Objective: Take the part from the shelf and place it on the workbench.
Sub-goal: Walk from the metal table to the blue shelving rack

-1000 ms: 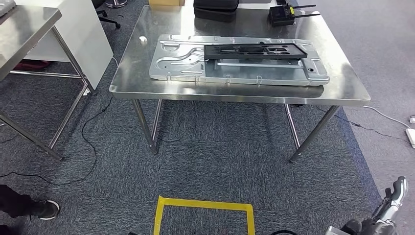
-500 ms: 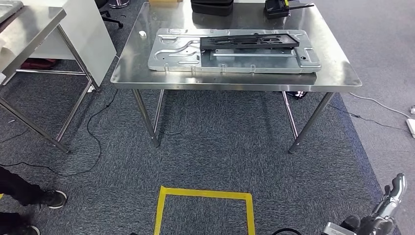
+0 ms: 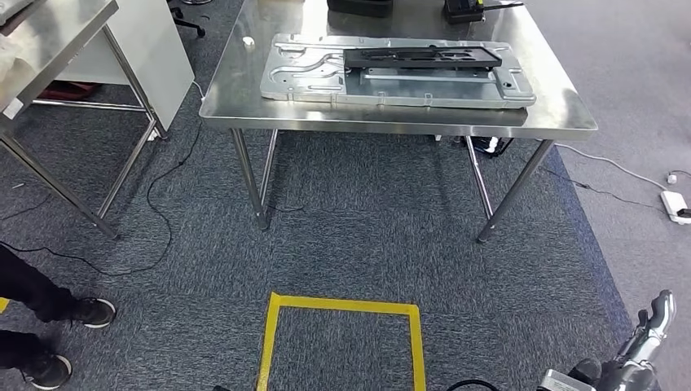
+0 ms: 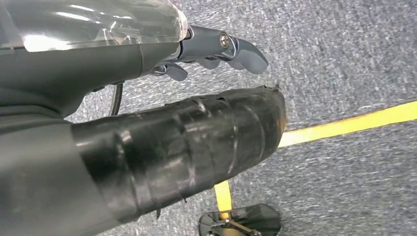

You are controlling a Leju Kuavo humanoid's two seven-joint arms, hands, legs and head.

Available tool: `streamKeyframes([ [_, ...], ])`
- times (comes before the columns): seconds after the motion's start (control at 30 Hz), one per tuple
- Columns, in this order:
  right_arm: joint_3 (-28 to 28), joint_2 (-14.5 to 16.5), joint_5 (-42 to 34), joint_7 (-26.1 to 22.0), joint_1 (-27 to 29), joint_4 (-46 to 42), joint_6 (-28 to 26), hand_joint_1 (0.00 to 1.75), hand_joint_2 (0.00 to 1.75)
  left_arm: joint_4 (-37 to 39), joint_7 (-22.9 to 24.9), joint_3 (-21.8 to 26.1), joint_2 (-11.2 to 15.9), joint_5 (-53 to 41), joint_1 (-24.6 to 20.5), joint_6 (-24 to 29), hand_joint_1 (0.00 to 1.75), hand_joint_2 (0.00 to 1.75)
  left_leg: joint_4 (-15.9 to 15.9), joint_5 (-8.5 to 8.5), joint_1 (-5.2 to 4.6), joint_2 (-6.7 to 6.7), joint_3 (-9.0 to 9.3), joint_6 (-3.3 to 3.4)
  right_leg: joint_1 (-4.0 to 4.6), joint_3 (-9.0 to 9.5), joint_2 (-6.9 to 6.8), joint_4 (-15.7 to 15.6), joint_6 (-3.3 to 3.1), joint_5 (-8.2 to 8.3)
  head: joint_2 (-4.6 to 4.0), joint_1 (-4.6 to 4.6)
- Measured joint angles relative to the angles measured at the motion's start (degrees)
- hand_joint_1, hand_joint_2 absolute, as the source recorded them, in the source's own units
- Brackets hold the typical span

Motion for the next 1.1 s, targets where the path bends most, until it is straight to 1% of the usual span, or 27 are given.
streamKeyframes([
  [0.07, 0.0, 0.0, 0.0, 0.0, -0.1, 0.0, 0.0, 0.0, 0.0, 0.0, 0.0, 0.0, -0.1, 0.0, 0.0, 0.0, 0.0, 0.0, 0.2, 0.66, -0.1, -0.06, -0.54, -0.49, 0.39, 4.81, 0.02, -7.7, -0.73, 0.45, 0.0, -0.01],
  [0.13, 0.0, 0.0, 0.0, 0.0, -0.1, 0.0, 0.0, 0.0, 0.0, 0.0, 0.0, 0.0, -0.2, 0.0, -0.1, 0.0, 0.0, 0.0, 0.0, 1.44, -0.07, -0.04, -0.71, -1.23, 0.76, 5.71, 0.02, -9.8, -1.17, 0.34, 0.0, 0.02],
  [0.2, 0.0, 0.0, -0.1, 0.0, -0.1, 0.0, 0.0, 0.0, 0.0, 0.0, 0.0, 0.1, -0.2, 0.0, 0.0, 0.0, 0.0, 0.0, 0.4, 1.23, -0.02, -0.11, -1.06, -1.95, 0.49, 5.04, -0.08, -10.4, -1.85, 1.39, 0.0, 0.04],
  [0.23, 0.0, 0.0, -0.2, 0.1, -0.1, 0.0, 0.0, 0.0, 0.0, 0.0, 0.0, 0.1, -0.2, 0.0, 0.0, 0.0, 0.0, 0.0, 1.4, -0.13, 0.01, -0.21, -1.54, -2.24, 0.32, 4.55, -0.18, -10.7, -2.3, 2.04, 0.0, 0.0],
  [0.27, 0.0, 0.0, -0.2, 0.1, -0.1, 0.0, 0.0, 0.0, 0.0, 0.0, 0.1, 0.1, -0.2, 0.0, 0.1, 0.0, 0.0, 0.0, 3.5, -2.44, 0.06, -0.32, -2.28, -2.49, 0.15, 3.89, -0.28, -10.9, -2.63, 2.71, 0.0, -0.04],
  [0.33, 0.0, 0.0, -0.4, 0.2, -0.1, 0.1, 0.0, 0.0, 0.0, 0.0, 0.1, 0.1, -0.2, 0.0, 0.1, 0.0, 0.0, 0.0, 10.2, -7.9, 0.2, -0.42, -4.13, -2.85, 0.28, 2.31, -0.41, -10.6, -2.92, 3.74, 0.0, -0.09],
  [0.37, 0.0, 0.0, -0.5, 0.2, -0.1, 0.2, 0.0, 0.0, 0.0, 0.0, 0.1, 0.1, -0.2, 0.0, 0.1, 0.0, 0.0, 0.0, 13.5, -9.41, 0.23, -0.42, -4.69, -3.0, 0.32, 1.38, -0.43, -10.4, -2.86, 4.26, 0.0, -0.09],
  [0.4, 0.0, 0.0, -0.6, 0.2, -0.1, 0.3, 0.0, 0.0, 0.0, 0.0, 0.1, 0.1, -0.2, 0.0, 0.1, 0.0, 0.0, 0.0, 15.4, -9.51, 0.25, -0.41, -4.58, -3.1, 0.34, 0.41, -0.44, -10.0, -2.79, 4.75, 0.0, -0.09],
  [0.43, 0.0, 0.0, -0.7, 0.2, -0.1, 0.3, 0.0, 0.0, 0.0, 0.0, 0.1, 0.1, -0.2, 0.0, 0.1, 0.1, 0.0, 0.0, 15.4, -8.38, 0.27, -0.41, -3.58, -3.15, 0.34, -0.57, -0.46, -9.6, -2.67, 5.19, 0.0, -0.09],
  [0.47, 0.0, 0.0, -0.8, 0.2, -0.1, 0.3, 0.0, 0.0, 0.0, 0.0, 0.1, 0.1, -0.2, 0.0, 0.1, 0.1, 0.0, 0.0, 13.5, -6.66, 0.3, -0.41, -1.6, -3.13, 0.32, -1.55, -0.45, -9.1, -2.51, 5.56, 0.0, -0.1],
  [0.5, 0.0, 0.0, -0.9, 0.2, -0.1, 0.3, 0.0, 0.0, 0.0, 0.0, 0.1, 0.1, -0.2, 0.0, 0.0, 0.1, 0.0, 0.0, 9.9, -5.43, 0.32, -0.42, 1.15, -3.04, 0.3, -2.38, -0.45, -8.4, -2.33, 5.85, 0.0, -0.1],
  [0.57, 0.0, 0.0, -1.0, 0.2, -0.1, 0.3, 0.0, 0.0, 0.0, 0.0, 0.1, 0.1, -0.2, 0.0, -0.1, 0.2, 0.0, 0.0, 2.3, -5.44, 0.12, -0.52, 6.08, -2.64, 0.41, -3.56, -0.43, -7.3, -1.79, 6.41, 0.0, -0.08],
  [0.6, 0.0, 0.0, -1.0, 0.2, -0.2, 0.3, 0.0, 0.0, 0.0, 0.0, 0.1, 0.2, -0.2, 0.0, -0.2, 0.2, 0.0, 0.0, 0.1, -6.02, 0.0, -0.58, 7.25, -2.34, 0.45, -3.83, -0.44, -7.0, -1.47, 6.75, 0.0, -0.06],
  [0.63, 0.0, 0.0, -1.0, 0.2, -0.2, 0.3, 0.0, 0.0, 0.0, 0.0, 0.1, 0.2, -0.2, 0.0, -0.2, 0.2, 0.0, 0.0, -0.7, -6.28, -0.15, -0.62, 7.49, -1.96, 0.5, -4.01, -0.46, -6.9, -1.13, 7.17, 0.0, -0.06],
  [0.7, 0.0, 0.0, -1.1, 0.2, -0.1, 0.3, 0.0, 0.0, 0.0, 0.0, 0.1, 0.2, -0.2, 0.0, -0.1, 0.2, 0.0, 0.0, -0.9, -5.44, -0.08, -0.46, 6.63, -0.88, 0.38, -4.38, -0.34, -6.8, -0.44, 7.48, 0.0, -0.07],
  [0.73, 0.0, 0.0, -1.1, 0.2, -0.1, 0.4, 0.0, 0.0, 0.0, 0.0, 0.1, 0.2, -0.2, 0.0, -0.1, 0.2, 0.0, 0.0, -1.0, -4.8, -0.01, -0.32, 6.04, -0.25, 0.31, -4.83, -0.21, -6.1, -0.09, 6.35, 0.0, -0.03],
  [0.77, 0.0, 0.0, -1.1, 0.2, -0.1, 0.4, 0.0, 0.0, 0.0, 0.0, 0.1, 0.3, -0.2, 0.0, -0.1, 0.2, 0.0, 0.0, -1.1, -4.07, 0.08, -0.19, 5.28, 0.27, 0.21, -5.52, -0.07, -4.4, 0.27, 4.12, 0.0, 0.0],
  [0.8, 0.0, 0.0, -1.2, 0.2, -0.1, 0.4, 0.0, 0.0, 0.0, 0.0, 0.1, 0.3, -0.3, 0.0, -0.1, 0.2, 0.0, 0.0, -1.1, -3.37, 0.1, -0.08, 4.42, 0.59, 0.08, -6.37, 0.02, -1.6, 0.59, 1.07, 0.0, 0.02],
  [0.83, 0.0, 0.0, -1.2, 0.2, -0.1, 0.5, 0.0, 0.0, 0.0, 0.0, 0.1, 0.3, -0.3, 0.0, -0.1, 0.2, 0.0, 0.0, -1.1, -2.66, 0.08, -0.05, 3.53, 0.75, 0.02, -7.21, 0.03, 2.0, 0.86, -1.88, 0.0, 0.06],
  [0.87, 0.0, 0.0, -1.2, 0.2, -0.1, 0.6, 0.0, 0.0, 0.0, 0.0, 0.1, 0.3, -0.3, 0.0, -0.1, 0.2, 0.0, 0.0, -1.0, -1.97, 0.05, -0.01, 2.62, 0.78, -0.05, -7.79, 0.03, 5.6, 1.06, -3.81, 0.0, 0.04],
  [0.9, 0.0, 0.0, -1.2, 0.2, -0.1, 0.7, 0.0, 0.0, 0.0, 0.0, 0.1, 0.4, -0.2, 0.0, -0.1, 0.2, 0.0, 0.0, -0.9, -1.29, 0.02, 0.04, 1.7, 0.75, -0.09, -7.77, 0.02, 8.1, 1.16, -4.29, 0.0, 0.04],
  [0.93, 0.0, 0.0, -1.2, 0.2, -0.1, 0.8, 0.0, 0.0, 0.0, 0.0, 0.1, 0.4, -0.2, 0.0, -0.1, 0.2, 0.0, 0.0, -0.7, -0.66, 0.0, 0.08, 0.79, 0.69, -0.1, -6.86, 0.02, 8.9, 1.15, -3.4, 0.0, 0.04],
  [0.97, 0.0, 0.0, -1.2, 0.2, -0.2, 0.9, 0.0, 0.0, 0.0, 0.0, 0.1, 0.5, -0.2, 0.0, -0.1, 0.2, 0.0, 0.0, -0.5, -0.09, -0.02, 0.09, -0.12, 0.6, -0.1, -4.87, 0.02, 7.5, 1.02, -1.71, 0.0, 0.04],
  [1.0, 0.0, 0.0, -1.2, 0.2, -0.2, 0.9, 0.0, 0.0, 0.0, 0.0, 0.1, 0.5, -0.2, 0.0, -0.1, 0.2, 0.0, 0.0, -0.3, 0.45, -0.04, 0.07, -0.91, 0.47, -0.06, -1.86, 0.04, 4.1, 0.76, -0.14, 0.0, 0.03],
  [1.03, 0.0, 0.0, -1.2, 0.2, -0.3, 0.9, 0.0, 0.0, 0.0, 0.0, 0.1, 0.6, -0.3, 0.0, -0.1, 0.2, 0.0, 0.0, -0.1, 0.91, -0.13, 0.02, -1.54, 0.28, 0.08, 1.66, 0.05, -0.5, 0.4, 0.44, 0.0, 0.04],
  [1.07, 0.0, 0.0, -1.2, 0.2, -0.4, 0.9, 0.0, 0.0, 0.0, 0.0, 0.1, 0.6, -0.3, 0.0, -0.1, 0.2, 0.0, 0.0, 0.1, 1.37, -0.22, -0.02, -1.98, 0.03, 0.23, 4.81, 0.06, -5.1, 0.02, 0.18, 0.0, 0.01],
  [1.1, 0.0, 0.0, -1.1, 0.2, -0.5, 0.9, 0.0, 0.0, 0.0, 0.0, 0.1, 0.6, -0.3, 0.0, -0.1, 0.2, 0.0, 0.0, 0.1, 1.87, -0.27, -0.03, -2.25, -0.26, 0.42, 6.91, 0.07, -8.5, -0.31, -0.42, 0.0, 0.01],
])
